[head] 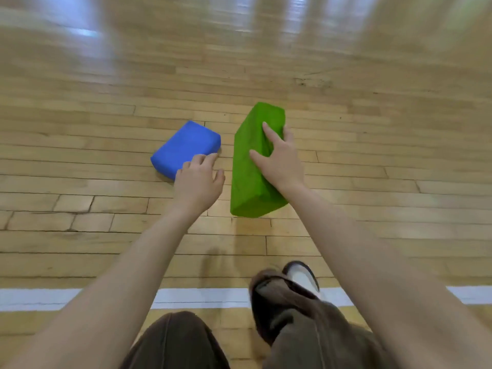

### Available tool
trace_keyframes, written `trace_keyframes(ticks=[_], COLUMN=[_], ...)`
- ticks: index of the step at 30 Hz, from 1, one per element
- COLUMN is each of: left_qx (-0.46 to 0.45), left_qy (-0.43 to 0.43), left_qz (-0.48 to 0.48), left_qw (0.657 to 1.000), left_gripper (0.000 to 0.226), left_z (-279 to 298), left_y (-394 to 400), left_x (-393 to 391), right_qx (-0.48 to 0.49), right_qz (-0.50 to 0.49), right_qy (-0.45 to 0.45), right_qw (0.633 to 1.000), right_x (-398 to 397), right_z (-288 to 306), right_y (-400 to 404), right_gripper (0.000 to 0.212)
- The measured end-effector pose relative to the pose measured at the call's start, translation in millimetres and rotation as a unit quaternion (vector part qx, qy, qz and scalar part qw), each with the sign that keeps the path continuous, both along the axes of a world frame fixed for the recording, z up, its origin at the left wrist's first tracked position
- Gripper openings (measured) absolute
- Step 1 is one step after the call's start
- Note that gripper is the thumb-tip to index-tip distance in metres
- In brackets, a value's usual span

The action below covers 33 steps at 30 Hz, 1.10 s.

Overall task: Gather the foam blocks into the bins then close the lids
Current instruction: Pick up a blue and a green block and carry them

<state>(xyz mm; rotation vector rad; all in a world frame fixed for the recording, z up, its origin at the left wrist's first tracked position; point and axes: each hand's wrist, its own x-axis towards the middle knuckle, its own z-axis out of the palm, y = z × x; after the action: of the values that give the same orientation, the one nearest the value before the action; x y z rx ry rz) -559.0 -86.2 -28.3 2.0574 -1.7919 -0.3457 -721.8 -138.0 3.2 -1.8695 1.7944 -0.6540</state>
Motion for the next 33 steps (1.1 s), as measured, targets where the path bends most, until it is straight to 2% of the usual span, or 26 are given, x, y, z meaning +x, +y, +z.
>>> trace_keyframes(ticks=[6, 11, 15, 19, 23, 26, 28, 31, 33], left_qx=[0.075, 0.173, 0.189, 0.213, 0.172, 0.143, 0.145, 0.168, 0.158], left_qy=[-0.005, -0.061, -0.056, -0.084, -0.122, -0.075, -0.084, -0.130, -0.125], left_qz=[0.063, 0.085, 0.134, 0.155, 0.152, 0.173, 0.160, 0.123, 0.137], left_qw=[0.995, 0.979, 0.971, 0.961, 0.966, 0.972, 0.973, 0.969, 0.970], left_gripper=[0.049, 0.061, 0.066, 0.071, 0.053, 0.040, 0.045, 0.067, 0.065], left_z=[-67.3, -144.0, -185.4, -211.9, -219.2, -218.5, -218.1, -222.1, -229.3], left_y=[-66.4, -122.9, -144.8, -160.3, -160.6, -157.2, -153.2, -147.6, -149.2], left_x=[46.4, 71.1, 78.4, 83.8, 78.2, 85.3, 91.6, 91.8, 88.1], right_qx=[0.052, 0.069, 0.076, 0.053, 0.051, 0.065, 0.073, 0.066, 0.060], right_qz=[0.037, 0.055, 0.070, 0.075, 0.080, 0.080, 0.078, 0.084, 0.088], right_qy=[0.042, 0.055, 0.065, 0.073, 0.082, 0.071, 0.060, 0.064, 0.072], right_qw=[0.997, 0.995, 0.993, 0.993, 0.992, 0.992, 0.992, 0.992, 0.992], right_x=[31.3, 58.8, 67.0, 73.5, 78.0, 76.3, 72.9, 69.4, 71.1], right_z=[-77.6, -146.0, -180.5, -191.5, -191.8, -190.0, -186.4, -182.5, -182.1], right_y=[-67.6, -120.6, -138.3, -139.3, -140.8, -139.7, -140.1, -140.9, -142.1], right_gripper=[0.068, 0.069, 0.068, 0.068, 0.069, 0.069, 0.068, 0.067, 0.066])
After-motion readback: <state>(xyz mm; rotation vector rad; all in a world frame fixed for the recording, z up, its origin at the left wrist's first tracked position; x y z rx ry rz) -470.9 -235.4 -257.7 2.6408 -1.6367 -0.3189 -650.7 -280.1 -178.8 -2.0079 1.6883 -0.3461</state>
